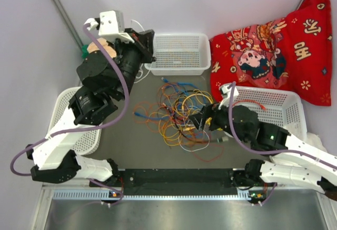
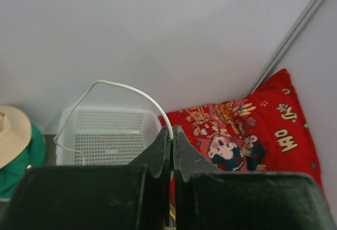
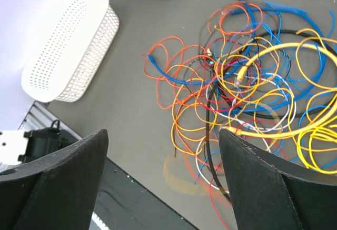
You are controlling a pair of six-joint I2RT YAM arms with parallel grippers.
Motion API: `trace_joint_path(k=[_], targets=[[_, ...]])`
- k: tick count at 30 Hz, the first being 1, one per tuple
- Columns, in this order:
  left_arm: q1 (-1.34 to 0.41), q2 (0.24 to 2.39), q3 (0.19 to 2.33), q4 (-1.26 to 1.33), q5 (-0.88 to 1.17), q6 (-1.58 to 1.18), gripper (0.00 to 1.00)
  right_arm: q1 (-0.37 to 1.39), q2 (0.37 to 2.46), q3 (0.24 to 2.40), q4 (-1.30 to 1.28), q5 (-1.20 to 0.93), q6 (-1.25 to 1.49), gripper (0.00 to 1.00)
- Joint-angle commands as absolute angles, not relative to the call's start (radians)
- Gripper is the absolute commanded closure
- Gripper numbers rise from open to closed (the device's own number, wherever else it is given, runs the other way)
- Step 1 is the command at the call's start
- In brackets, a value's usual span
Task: Untangle the cables
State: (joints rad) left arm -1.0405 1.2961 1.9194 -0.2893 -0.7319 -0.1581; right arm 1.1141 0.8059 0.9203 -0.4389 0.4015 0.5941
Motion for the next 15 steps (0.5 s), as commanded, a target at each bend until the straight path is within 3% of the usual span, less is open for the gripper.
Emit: trace_joint_path(k=[1,7,12,15], targets=[[-1.039,1.249,1.893,-0.383,-0.897,-0.199,1.00,1.123,0.756,0.959,-0.492,0.377,0.555,0.16],[-1.019,1.186,1.780,-0.607,-1.204,-0.287,1.00,1.123,0.724,0.937,-0.488,0.370,0.537,0.16],[-0.781,1.102,1.626,-0.929,-1.090,-0.652,1.00,1.123,0.736,0.900,-0.445,0.331,0.531,0.16],[-0.620,1.028,1.471,-0.937,-0.974,-0.719,1.00,1.123,0.755,0.893,-0.425,0.308,0.528,0.16]])
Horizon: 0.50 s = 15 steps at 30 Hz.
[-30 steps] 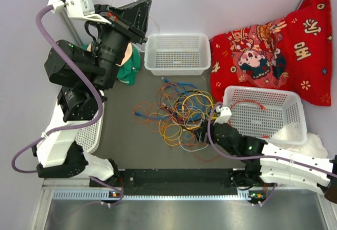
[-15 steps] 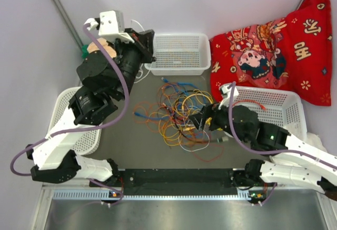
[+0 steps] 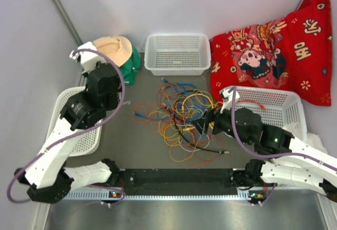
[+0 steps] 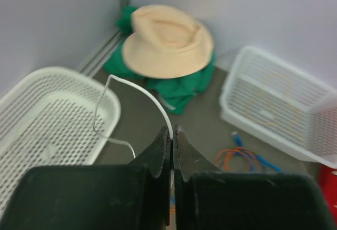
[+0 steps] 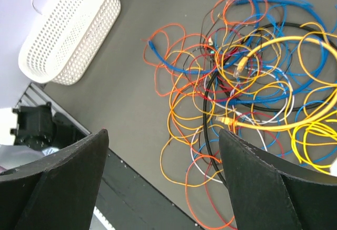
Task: Untangle the cables
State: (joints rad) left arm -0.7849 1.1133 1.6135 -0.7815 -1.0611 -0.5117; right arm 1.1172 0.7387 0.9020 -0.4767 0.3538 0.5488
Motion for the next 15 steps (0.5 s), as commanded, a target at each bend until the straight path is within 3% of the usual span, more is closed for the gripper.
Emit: trace_joint_path(k=[1,9,15], targets=[[-0.592,0.999,1.409,-0.930,-0.966,-0.729,1.00,1.123,0.761,0.893,-0.422,0.304,0.526,0.16],[-0.326,0.962,1.338,-0.870,-0.997,-0.646,1.00,1.124,0.770,0.861,-0.402,0.270,0.537,0.16],[-0.046,1.003,1.280,-0.839,-0.780,-0.617,1.00,1.123,0.792,0.841,-0.385,0.244,0.542,0.16]])
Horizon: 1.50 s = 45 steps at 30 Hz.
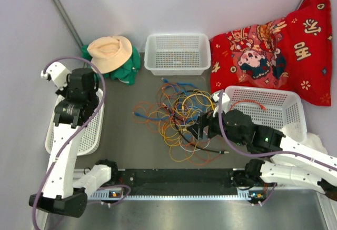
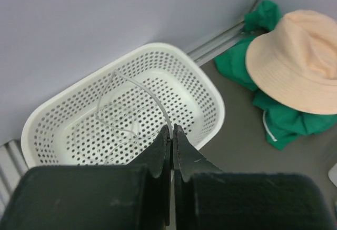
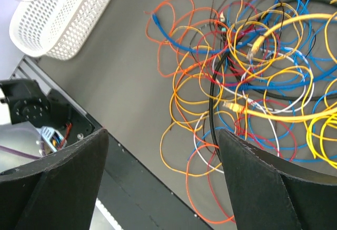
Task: Untangle the cables
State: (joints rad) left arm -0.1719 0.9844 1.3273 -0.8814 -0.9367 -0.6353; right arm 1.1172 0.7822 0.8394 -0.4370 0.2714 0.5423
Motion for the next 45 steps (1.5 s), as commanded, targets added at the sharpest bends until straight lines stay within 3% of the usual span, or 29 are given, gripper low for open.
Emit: trace_joint_path(k=[1,4,5,7,8,10,11,18,21,28,31,37,41,45], targets=[[0.028,1.012,1.237,-0.845,-0.753,-0.650,1.00,1.123,0.796,0.842,-0.385,0.244,0.537,0.16],[0.099,1.048,1.155,-0.839,-0.709,-0.701,0.99,1.123,0.792,0.848,-0.402,0.253,0.529,0.16],[0.107,1.055,1.144,-0.835,-0.703,-0.710,0.90,1.121,0.788,0.848,-0.405,0.255,0.528,0.16],[0.149,1.081,1.121,-0.819,-0.660,-0.725,0.58,1.123,0.779,0.845,-0.414,0.264,0.520,0.16],[0.159,1.091,1.120,-0.818,-0.651,-0.732,0.27,1.123,0.772,0.844,-0.419,0.265,0.517,0.16],[0.176,1.114,1.135,-0.834,-0.615,-0.750,0.04,1.123,0.767,0.848,-0.436,0.279,0.508,0.16],[0.176,1.118,1.141,-0.838,-0.598,-0.750,0.01,1.123,0.764,0.850,-0.437,0.285,0.505,0.16],[0.166,1.080,1.219,-0.812,-0.390,-0.747,0.01,1.123,0.801,0.859,-0.436,0.322,0.486,0.15],[0.068,1.052,1.218,-0.770,-0.299,-0.775,0.01,1.123,0.834,0.854,-0.442,0.389,0.495,0.14],[-0.593,1.133,1.132,-0.733,-0.461,-0.920,0.01,1.109,0.955,0.838,-0.422,0.497,0.457,0.14],[-0.753,1.192,1.111,-0.718,-0.498,-0.948,0.01,1.076,1.037,0.870,-0.445,0.489,0.453,0.14],[-0.845,1.181,0.996,-0.623,-0.413,-0.966,0.01,1.008,1.216,0.899,-0.457,0.387,0.477,0.15],[-0.859,1.082,0.902,-0.603,-0.411,-0.992,0.02,0.994,1.333,0.905,-0.460,0.351,0.511,0.23],[-0.859,0.993,0.816,-0.582,-0.429,-0.999,0.03,0.991,1.379,0.884,-0.410,0.359,0.523,0.44]])
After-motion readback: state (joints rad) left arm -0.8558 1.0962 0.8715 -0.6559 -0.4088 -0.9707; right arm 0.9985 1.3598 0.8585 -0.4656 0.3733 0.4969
